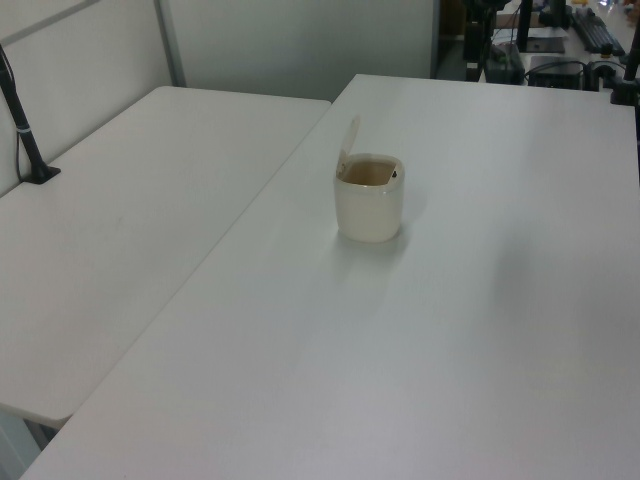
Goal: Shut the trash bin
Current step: 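Move the gripper from rest toward the cream trash bin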
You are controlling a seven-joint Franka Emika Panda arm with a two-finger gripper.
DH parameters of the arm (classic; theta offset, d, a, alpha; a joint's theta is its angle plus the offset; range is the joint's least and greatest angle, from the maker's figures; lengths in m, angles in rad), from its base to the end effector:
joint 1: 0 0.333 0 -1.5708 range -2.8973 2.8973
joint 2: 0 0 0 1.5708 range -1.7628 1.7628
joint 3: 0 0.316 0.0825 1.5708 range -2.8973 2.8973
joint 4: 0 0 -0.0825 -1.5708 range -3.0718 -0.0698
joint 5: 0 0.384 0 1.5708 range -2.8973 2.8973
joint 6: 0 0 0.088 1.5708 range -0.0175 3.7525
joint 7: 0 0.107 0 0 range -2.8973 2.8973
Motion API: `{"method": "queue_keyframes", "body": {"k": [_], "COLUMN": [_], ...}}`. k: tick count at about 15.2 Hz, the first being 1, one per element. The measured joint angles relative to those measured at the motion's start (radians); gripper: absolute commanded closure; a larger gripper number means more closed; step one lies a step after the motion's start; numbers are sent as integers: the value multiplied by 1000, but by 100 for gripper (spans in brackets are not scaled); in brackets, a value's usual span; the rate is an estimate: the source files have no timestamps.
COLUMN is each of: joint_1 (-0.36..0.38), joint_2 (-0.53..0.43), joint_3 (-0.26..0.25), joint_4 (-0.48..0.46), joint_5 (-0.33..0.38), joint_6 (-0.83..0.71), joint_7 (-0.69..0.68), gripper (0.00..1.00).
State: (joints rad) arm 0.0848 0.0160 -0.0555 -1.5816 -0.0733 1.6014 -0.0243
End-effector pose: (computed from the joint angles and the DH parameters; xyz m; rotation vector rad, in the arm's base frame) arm 0.5620 0.0091 0.6135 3.0663 0.0854 0.0061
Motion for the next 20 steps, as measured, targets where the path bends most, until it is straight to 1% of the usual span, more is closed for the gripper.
{"method": "queue_keyframes", "body": {"k": [8,9,10,11,15,17,20], "joint_1": [-1,-1,-1,-1,0,0,0], "joint_2": [0,0,0,0,0,0,0], "joint_3": [0,0,0,0,0,0,0], "joint_4": [-3,-3,-3,-3,-3,-3,-3], "joint_5": [0,0,0,0,0,0,0], "joint_6": [-6,-6,-6,-6,-6,-6,-6], "joint_7": [11,11,10,8,-23,-27,-29], "gripper": [0,6,16,27,80,100,100]}}
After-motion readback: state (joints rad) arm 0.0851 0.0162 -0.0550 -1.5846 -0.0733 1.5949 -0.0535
